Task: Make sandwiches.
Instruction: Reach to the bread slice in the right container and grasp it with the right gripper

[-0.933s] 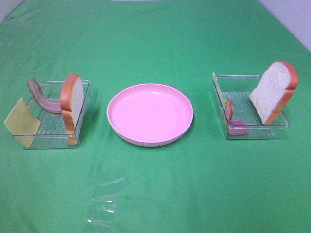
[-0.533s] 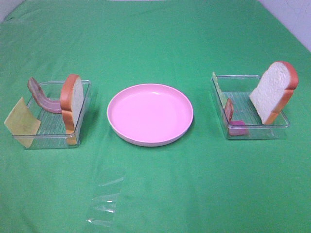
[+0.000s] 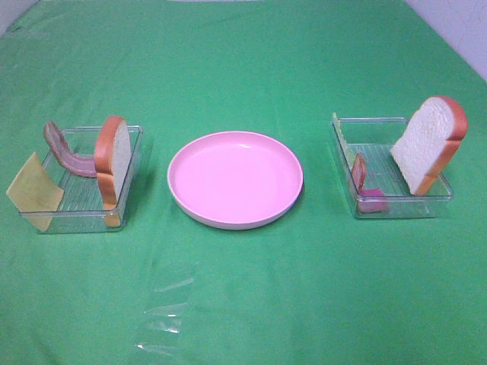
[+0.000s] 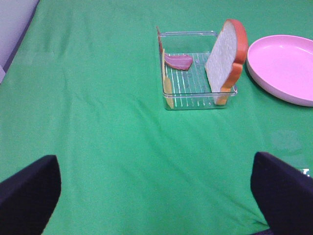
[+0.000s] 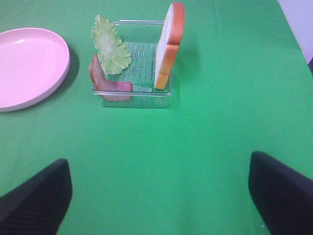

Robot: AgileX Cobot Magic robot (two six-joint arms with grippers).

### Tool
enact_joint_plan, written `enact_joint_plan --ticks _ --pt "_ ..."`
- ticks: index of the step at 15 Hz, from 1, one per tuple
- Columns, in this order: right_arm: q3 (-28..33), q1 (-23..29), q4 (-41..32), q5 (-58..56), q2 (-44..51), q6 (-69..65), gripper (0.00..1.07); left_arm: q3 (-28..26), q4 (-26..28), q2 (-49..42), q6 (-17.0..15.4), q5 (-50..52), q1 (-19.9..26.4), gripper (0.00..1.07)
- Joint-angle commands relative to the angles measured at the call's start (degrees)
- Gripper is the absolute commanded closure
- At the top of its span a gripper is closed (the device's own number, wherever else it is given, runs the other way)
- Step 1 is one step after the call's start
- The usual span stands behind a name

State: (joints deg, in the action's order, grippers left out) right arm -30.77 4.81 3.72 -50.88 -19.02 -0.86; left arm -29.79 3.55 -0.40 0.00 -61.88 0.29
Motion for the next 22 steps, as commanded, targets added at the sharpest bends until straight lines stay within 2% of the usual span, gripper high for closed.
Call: enact_joint_plan --ticks 1,4,5,6,7,8,9,15,17,19,22 --pt "-2.8 -0.2 0.3 5.2 -12.4 0.2 0.14 0.1 0.5 0.0 0.0 0.2 0.1 0.09" --pt "-11.2 -0.2 0.3 4.4 -30.3 -1.2 0.14 0.1 0.5 0.0 0.0 0.2 0.1 0.09" --pt "-13.0 -0.2 0.3 3.8 -32.9 -1.3 0.14 0.1 0.5 0.0 0.0 0.2 0.1 0.09" --pt "-20.6 -0.2 0.3 1.0 -45.0 -1.3 0.14 0.1 0.5 0.0 0.0 0.2 0.1 0.09" --pt "-24.9 -0.2 0.3 -0.3 -51.2 -1.3 0.14 0.1 0.5 0.0 0.0 0.2 0.1 0.09" --pt "-26.6 -0.2 0.3 -1.0 -53.7 -1.3 0.14 0.1 0.5 0.0 0.0 0.2 0.1 0.09" --pt "-33.6 -0.2 0.3 -2.8 -62.4 -1.3 0.14 0.1 0.5 0.0 0.0 0.2 0.1 0.09" --pt "-58.7 -0.2 1.8 -8.8 -86.5 0.3 0.15 0.1 0.5 0.0 0.0 0.2 0.1 0.09" --pt "-65.8 -2.3 1.3 -10.1 -94.4 0.9 0.15 0.1 0.5 0.0 0.0 0.2 0.1 0.09" --pt "-67.4 -5.3 -2.4 -10.0 -98.0 1.9 0.15 0.1 0.5 0.0 0.0 0.2 0.1 0.09" --pt "-67.4 -6.0 -5.1 -9.6 -99.1 3.6 0.15 0.1 0.5 0.0 0.0 0.2 0.1 0.09"
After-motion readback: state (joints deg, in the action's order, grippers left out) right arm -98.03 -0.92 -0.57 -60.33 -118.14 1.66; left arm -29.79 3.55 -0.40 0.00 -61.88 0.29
